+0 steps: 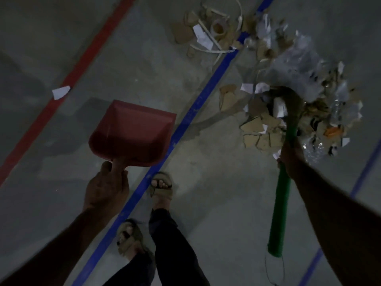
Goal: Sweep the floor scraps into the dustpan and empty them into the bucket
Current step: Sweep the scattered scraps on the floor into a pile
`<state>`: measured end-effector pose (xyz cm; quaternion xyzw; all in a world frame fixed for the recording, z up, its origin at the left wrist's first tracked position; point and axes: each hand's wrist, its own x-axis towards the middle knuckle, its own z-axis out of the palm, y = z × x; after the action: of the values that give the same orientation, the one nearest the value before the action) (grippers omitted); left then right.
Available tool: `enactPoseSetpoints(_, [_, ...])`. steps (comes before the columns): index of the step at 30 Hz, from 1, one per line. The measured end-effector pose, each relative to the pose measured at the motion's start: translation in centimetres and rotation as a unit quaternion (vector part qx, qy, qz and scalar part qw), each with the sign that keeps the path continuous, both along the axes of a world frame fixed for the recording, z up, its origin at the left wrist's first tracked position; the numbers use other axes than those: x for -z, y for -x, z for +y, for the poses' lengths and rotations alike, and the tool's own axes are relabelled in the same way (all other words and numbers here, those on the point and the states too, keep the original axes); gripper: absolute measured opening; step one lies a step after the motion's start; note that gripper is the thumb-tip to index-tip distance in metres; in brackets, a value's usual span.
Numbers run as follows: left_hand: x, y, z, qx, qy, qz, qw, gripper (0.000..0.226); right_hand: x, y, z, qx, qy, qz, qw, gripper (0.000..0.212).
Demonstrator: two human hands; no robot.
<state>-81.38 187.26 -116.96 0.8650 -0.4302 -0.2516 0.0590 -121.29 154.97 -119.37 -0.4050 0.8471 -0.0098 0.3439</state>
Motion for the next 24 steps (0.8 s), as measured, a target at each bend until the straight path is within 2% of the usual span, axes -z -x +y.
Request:
enactPoseSetpoints(5, [-0.9,0.1,-0.9,0.039,0.076,-0.049,0.995,0.044,-5.8,0.1,6.9,-0.048,0.060,-0.045,0.996,0.038])
enactPoseSetpoints(9, [-1.3,-0.6,-0.7,0.027,0.056,-0.053,0.997,0.046,-8.1,-2.0,13.8,-0.094,0.034,-0.068,0.993,0.053])
enactPoseSetpoints(14, [-2.1,-2.7,1.7,0.061,0.065,-0.057,0.994,0.048,-6.4,-7.0,20.8,-0.245,-0.017,0.032,0.969,0.061])
enactPoseSetpoints(17, [-3.4,-4.3,3.3,0.082,0.077,-0.090,0.990,0.045,-3.7,-9.0,21.4,-0.325,-0.106,0.073,0.937,0.061])
enactPoseSetpoints(19, [-3.9,-5.7,4.4,0.137,0.092,-0.135,0.977,0.036,-2.0,-9.7,20.0,-0.313,-0.152,0.115,0.930,0.055])
enactPoseSetpoints(21, [-3.8,-7.7,5.3,0.125,0.063,-0.112,0.984,0.039,-1.2,-10.1,18.0,-0.242,-0.156,0.132,0.948,0.049])
enactPoseSetpoints(24, [-2.7,-10.0,7.2,0.120,0.047,-0.136,0.982,0.044,-2.7,-10.4,15.7,-0.139,-0.124,0.075,0.980,0.035])
